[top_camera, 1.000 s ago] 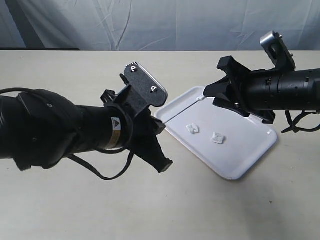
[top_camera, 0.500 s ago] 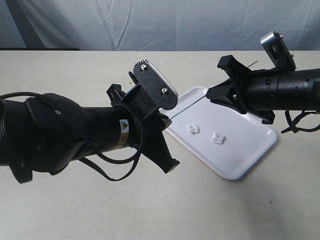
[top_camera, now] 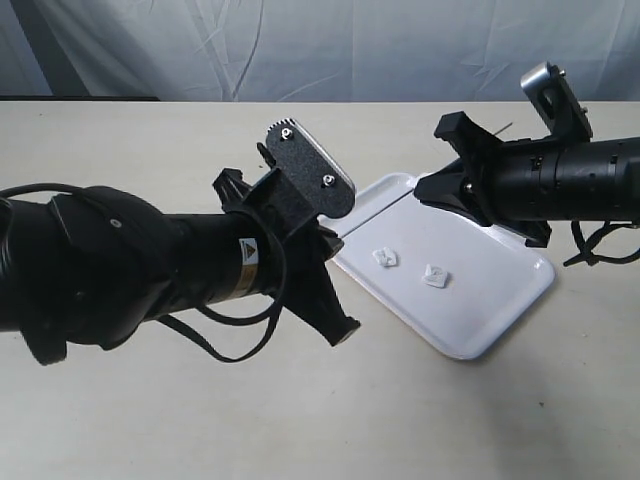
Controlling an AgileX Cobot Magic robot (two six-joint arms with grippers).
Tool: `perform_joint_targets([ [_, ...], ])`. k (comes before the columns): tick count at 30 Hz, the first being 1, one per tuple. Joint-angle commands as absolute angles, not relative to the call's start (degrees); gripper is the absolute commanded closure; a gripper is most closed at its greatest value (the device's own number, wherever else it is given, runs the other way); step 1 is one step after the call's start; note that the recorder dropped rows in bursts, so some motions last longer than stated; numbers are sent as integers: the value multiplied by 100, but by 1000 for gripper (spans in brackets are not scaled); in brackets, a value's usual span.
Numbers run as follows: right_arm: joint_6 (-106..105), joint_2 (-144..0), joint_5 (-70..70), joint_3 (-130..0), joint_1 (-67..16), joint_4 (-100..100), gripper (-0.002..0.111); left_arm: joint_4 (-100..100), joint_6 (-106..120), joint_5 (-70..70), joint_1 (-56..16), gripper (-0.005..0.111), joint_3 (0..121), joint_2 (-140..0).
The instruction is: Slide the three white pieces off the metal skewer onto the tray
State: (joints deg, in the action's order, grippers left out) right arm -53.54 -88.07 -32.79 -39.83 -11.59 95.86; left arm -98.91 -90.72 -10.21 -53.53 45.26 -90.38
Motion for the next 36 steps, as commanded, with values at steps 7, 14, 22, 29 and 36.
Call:
perform_joint_targets([
  [7, -5699, -8759, -3012, -3974, -1149, 9933, 109, -9339, -9086, -896, -5387, 107, 4244, -8983],
  [14, -5727, -8759, -2801, -3974, -1149, 9995, 109, -9058, -9086, -626, -5387, 107, 4029, -8983],
  [22, -5839, -8759, -2307, -3974, -1149, 9995, 109, -8874, -9086, -655, -5387, 107, 3662, -8635],
  [29, -6059, -8759, -1974, -3974, -1149, 9995, 109, -8783, -9086, -798, -5387, 107, 3229, -8298],
  [36, -6065, -8759, -1951, -3974, -1149, 9995, 109, -8523, -9050, -1045, -5387, 107, 2965, -8130],
])
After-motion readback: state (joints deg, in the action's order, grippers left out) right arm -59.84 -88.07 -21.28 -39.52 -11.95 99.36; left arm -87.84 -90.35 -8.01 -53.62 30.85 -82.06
